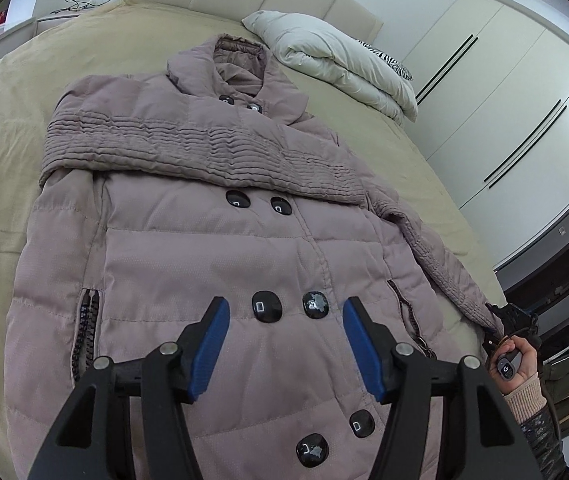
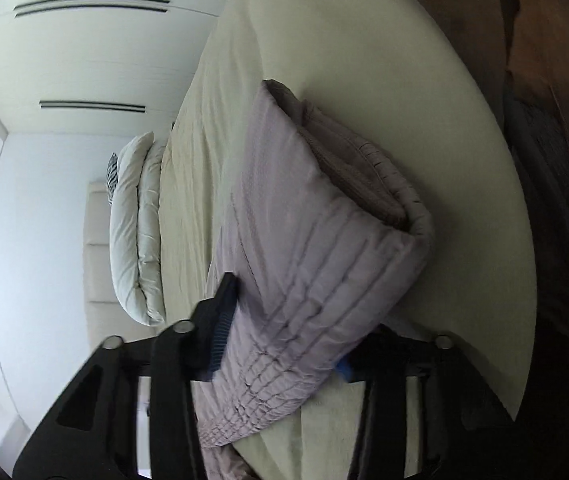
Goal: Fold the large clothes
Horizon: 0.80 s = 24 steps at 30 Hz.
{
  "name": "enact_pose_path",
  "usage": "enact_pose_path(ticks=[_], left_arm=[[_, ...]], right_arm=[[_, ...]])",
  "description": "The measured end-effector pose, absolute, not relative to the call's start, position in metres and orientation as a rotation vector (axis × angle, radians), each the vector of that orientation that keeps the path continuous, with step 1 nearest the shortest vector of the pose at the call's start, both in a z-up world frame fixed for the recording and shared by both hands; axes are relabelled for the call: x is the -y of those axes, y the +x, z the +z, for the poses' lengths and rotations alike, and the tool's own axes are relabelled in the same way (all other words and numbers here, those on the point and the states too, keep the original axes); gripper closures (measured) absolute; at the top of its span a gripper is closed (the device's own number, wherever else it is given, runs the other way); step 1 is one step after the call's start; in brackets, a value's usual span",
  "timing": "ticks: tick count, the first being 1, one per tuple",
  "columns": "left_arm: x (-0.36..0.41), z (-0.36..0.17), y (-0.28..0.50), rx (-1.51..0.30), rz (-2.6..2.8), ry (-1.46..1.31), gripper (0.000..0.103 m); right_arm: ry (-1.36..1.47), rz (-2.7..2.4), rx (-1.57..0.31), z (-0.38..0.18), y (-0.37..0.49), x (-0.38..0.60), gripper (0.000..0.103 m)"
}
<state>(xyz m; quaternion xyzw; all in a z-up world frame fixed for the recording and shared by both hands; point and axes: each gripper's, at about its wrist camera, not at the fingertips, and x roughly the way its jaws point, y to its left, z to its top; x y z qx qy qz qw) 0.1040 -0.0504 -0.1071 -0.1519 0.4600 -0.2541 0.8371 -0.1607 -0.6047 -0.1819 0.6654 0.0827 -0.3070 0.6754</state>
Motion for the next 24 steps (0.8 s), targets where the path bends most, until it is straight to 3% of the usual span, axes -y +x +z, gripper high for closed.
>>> enact_pose_path(ticks=[2,6,13,18,24], left_arm=[[0.047,-0.107,0.105,-0.975,-0.540,-0.348,0.041],[0.040,-0.105,0.107,-0.973,-0.536,-0.394,0.041],[0.022,-0.111,0.110,-0.996,-0.592,-0.592,0.027],[0.007,-0.123,0.111,-1.023,-0.665,-0.829,0.012],[0.006,-0.125,0.110,-1.036,-0.762,-1.041,0.005]], right_arm=[[1.409,-0.690,-0.214,-0.162,-0.150,0.603,0.080],[1.100,-0.606,-0.272,-0.093,-0.124,0.588,0.084],[0.330,-0.369,-0.437,0.015,-0.012,0.443,0.086],[-0.181,-0.228,-0.533,0.004,0.038,0.297,0.087],[-0.383,-0.131,-0.580,-0.031,0.050,0.204,0.087]])
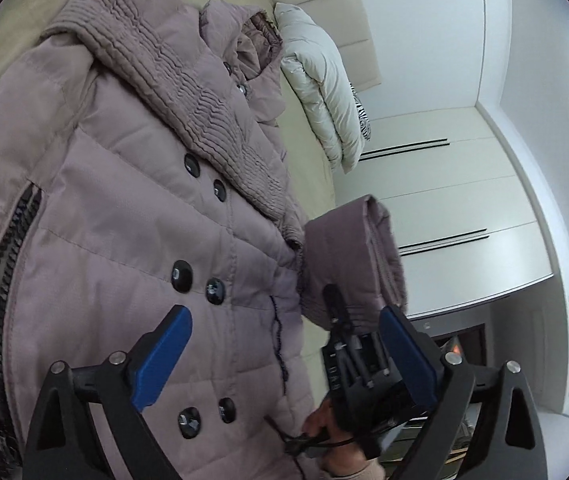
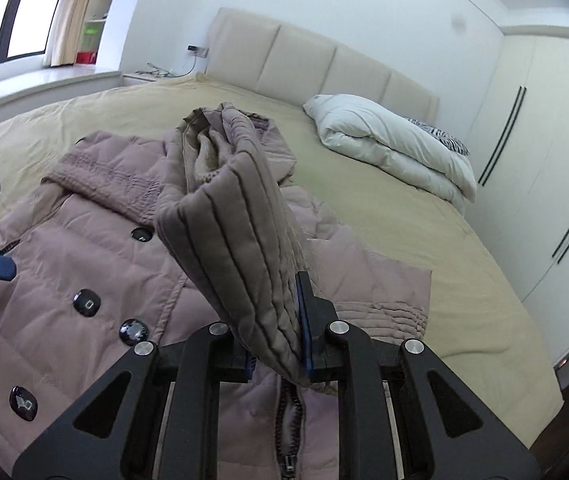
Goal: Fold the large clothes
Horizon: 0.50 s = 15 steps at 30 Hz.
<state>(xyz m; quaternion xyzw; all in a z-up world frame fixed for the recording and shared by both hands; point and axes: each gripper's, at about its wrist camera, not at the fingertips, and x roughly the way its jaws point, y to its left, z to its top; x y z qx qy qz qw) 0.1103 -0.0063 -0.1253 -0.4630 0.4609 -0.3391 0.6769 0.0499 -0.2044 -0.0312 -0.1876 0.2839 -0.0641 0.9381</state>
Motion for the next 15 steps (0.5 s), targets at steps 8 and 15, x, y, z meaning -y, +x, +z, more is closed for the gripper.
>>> enact_pose_path(ticks=[8,15], left_arm=[[0.017,-0.113,0.121,-1.061,-0.805,-1.086,0.001],[0.027,-0.124,0.137,-1.149,-0.826,-1.024,0.036]], right_arm=[[-0.647,-0.066,-0.546,-0.080,-0.013,0.132,0.087],[-0.768,-0.002,-0.508,-0.110,-0.017,0.081,0.087]])
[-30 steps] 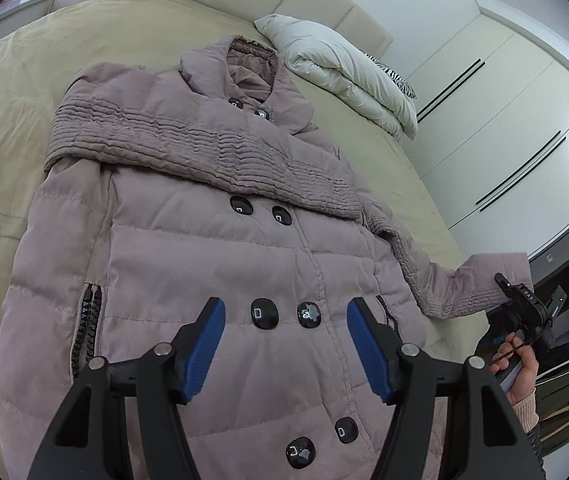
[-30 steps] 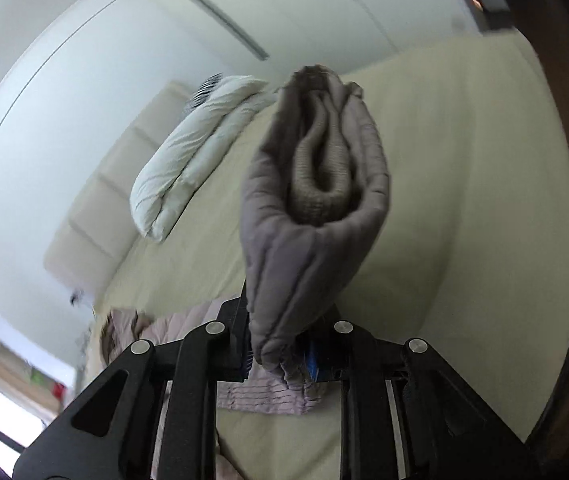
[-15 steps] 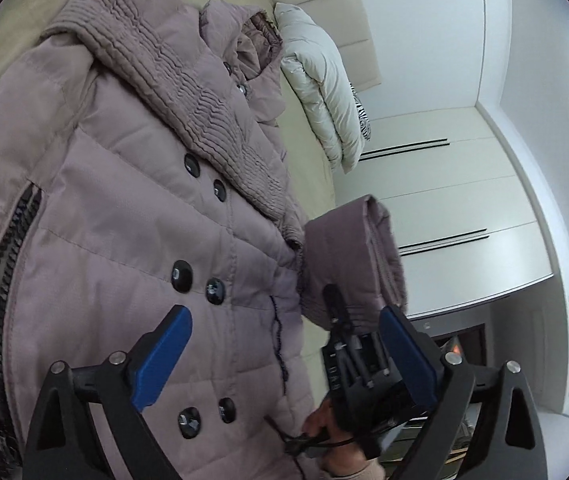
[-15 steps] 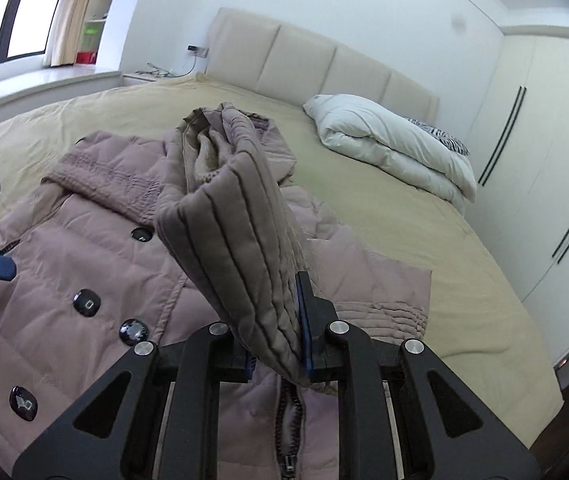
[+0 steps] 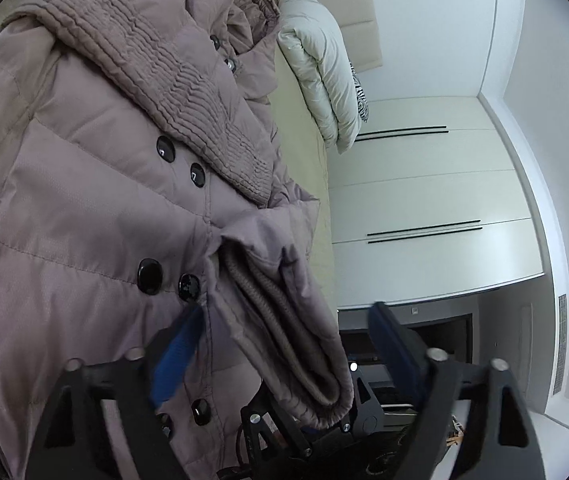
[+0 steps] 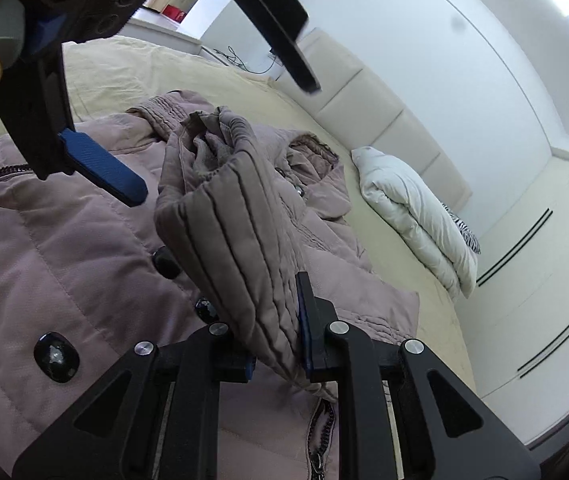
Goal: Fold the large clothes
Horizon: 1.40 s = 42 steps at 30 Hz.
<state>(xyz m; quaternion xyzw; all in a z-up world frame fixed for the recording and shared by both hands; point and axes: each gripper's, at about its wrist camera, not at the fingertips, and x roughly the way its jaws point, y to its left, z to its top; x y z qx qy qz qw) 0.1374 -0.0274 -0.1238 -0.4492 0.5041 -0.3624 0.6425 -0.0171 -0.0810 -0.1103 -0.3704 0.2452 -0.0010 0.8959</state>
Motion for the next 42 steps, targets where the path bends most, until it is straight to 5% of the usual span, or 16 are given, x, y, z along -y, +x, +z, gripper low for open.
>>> enact_pose_path(ticks=[1,5,9,10,13,19,32,42], left_arm=[[0.029,-0.127,0.141,-1.169,-0.827,-1.024,0.051],[0.029,-0.123,0.146,-1.161,-0.823,-0.997,0.077],[0.016,-0.102,0.159,-1.107,-0.806,-0.935,0.083],[0.007,-0.094,0.166,-1.078,-0.792,-0.932,0.084],[-0.026,-0.066,0.190,-0.993,-0.742,-0.899,0.084],[-0.081,-0.046,0.251,-0.936,-0.553,-0.765,0.084],[-0.117,-0.121,0.311,-1.019,-0.282,-0.605,0.079],[-0.104,-0.128,0.328,-0.991,-0.249,-0.527,0.078]], right_arm=[[-0.775,0.004,-0.503,-0.113,-0.016,0.075,0.087],[-0.800,0.021,-0.490,-0.113,-0.018,0.068,0.087],[-0.754,0.036,-0.488,-0.115,-0.018,0.068,0.080],[-0.730,0.048,-0.481,-0.113,-0.016,0.068,0.074],[-0.602,0.070,-0.483,-0.100,-0.019,0.084,0.011],[-0.199,0.051,-0.563,-0.073,-0.014,0.165,0.010],[0.729,0.036,-0.685,-0.112,0.068,0.360,0.010],[0.727,0.094,-0.643,-0.094,0.183,0.362,0.020]])
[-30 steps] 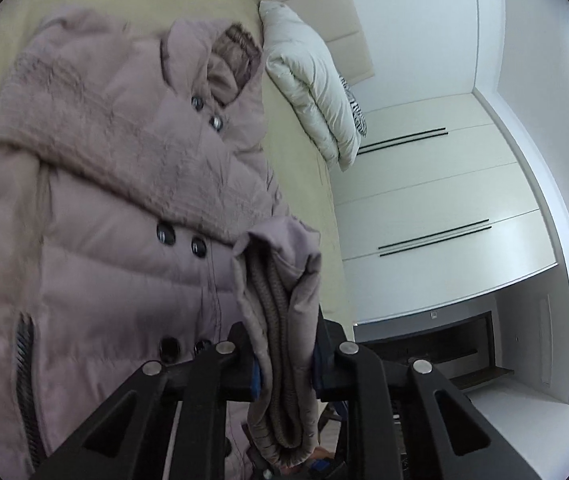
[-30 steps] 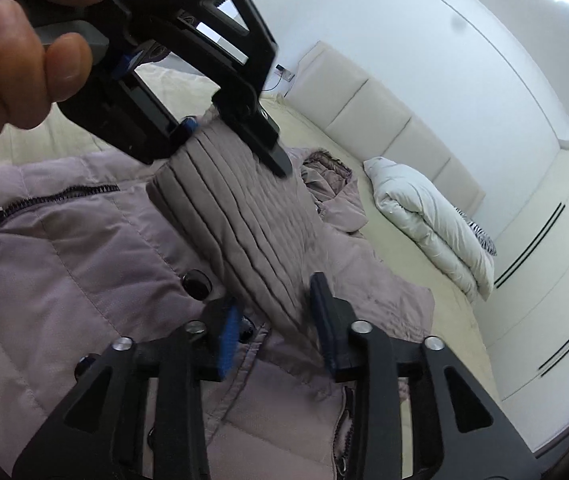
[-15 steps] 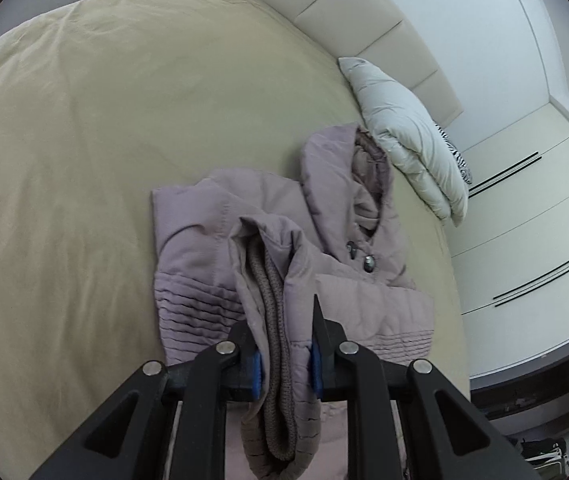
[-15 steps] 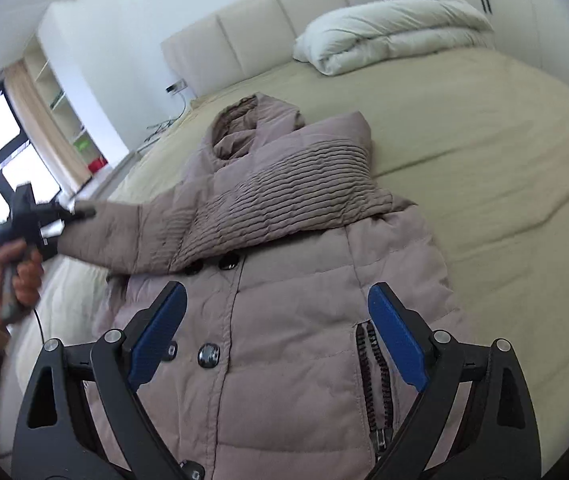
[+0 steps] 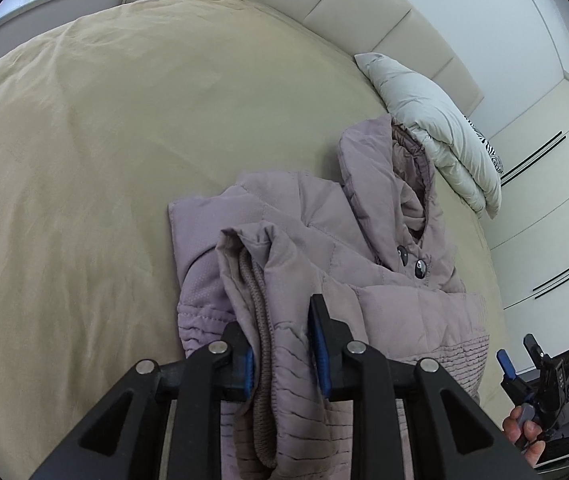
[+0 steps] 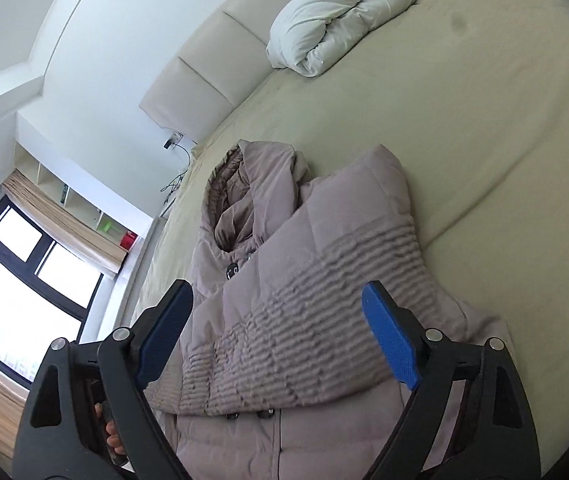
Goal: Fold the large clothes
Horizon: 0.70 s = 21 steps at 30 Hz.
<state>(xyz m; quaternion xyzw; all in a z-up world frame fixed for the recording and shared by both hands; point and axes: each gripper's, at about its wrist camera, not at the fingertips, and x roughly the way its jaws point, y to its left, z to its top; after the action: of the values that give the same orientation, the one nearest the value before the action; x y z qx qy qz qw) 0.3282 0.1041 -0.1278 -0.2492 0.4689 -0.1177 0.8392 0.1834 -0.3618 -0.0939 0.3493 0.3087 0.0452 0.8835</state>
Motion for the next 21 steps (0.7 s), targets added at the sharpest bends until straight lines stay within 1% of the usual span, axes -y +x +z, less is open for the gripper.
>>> enact_pose_path(ticks=[3,5,6,7,10,12,15,17,18,19,21], left_arm=[[-0.106,-0.129,0.338,-0.975,-0.241,-0.539,0.078],[-0.106,-0.131,0.345,-0.967,-0.241,-0.541,0.077],[-0.104,-0.132,0.349,-0.968,-0.240,-0.536,0.077],[-0.103,-0.135,0.352,-0.966,-0.237,-0.533,0.077],[-0.100,-0.141,0.357,-0.966,-0.236,-0.522,0.075],[-0.103,-0.146,0.354,-0.967,-0.234,-0.526,0.070],[-0.110,-0.138,0.337,-0.967,-0.224,-0.523,0.068],[-0.114,-0.117,0.318,-0.915,-0.151,-0.426,0.064],[-0.114,-0.106,0.309,-0.875,-0.105,-0.369,0.062],[-0.109,-0.093,0.299,-0.828,-0.075,-0.309,0.061],[-0.093,-0.074,0.291,-0.771,-0.087,-0.236,0.061]], right_arm=[[0.599,0.029,-0.675,-0.096,0.216,0.352,0.022],[0.576,-0.028,-0.724,-0.111,0.233,0.356,0.023],[0.573,-0.050,-0.750,-0.119,0.240,0.358,0.025],[0.570,-0.070,-0.776,-0.130,0.246,0.361,0.030],[0.492,-0.090,-0.793,-0.150,0.251,0.356,0.031],[0.440,-0.098,-0.783,-0.156,0.252,0.349,0.031],[0.391,-0.104,-0.793,-0.161,0.256,0.344,0.030],[0.351,-0.111,-0.818,-0.149,0.254,0.341,0.030],[0.329,-0.107,-0.798,-0.138,0.250,0.339,0.030],[0.316,-0.097,-0.744,-0.124,0.245,0.338,0.030],[0.265,-0.121,-0.647,-0.098,0.234,0.337,0.030]])
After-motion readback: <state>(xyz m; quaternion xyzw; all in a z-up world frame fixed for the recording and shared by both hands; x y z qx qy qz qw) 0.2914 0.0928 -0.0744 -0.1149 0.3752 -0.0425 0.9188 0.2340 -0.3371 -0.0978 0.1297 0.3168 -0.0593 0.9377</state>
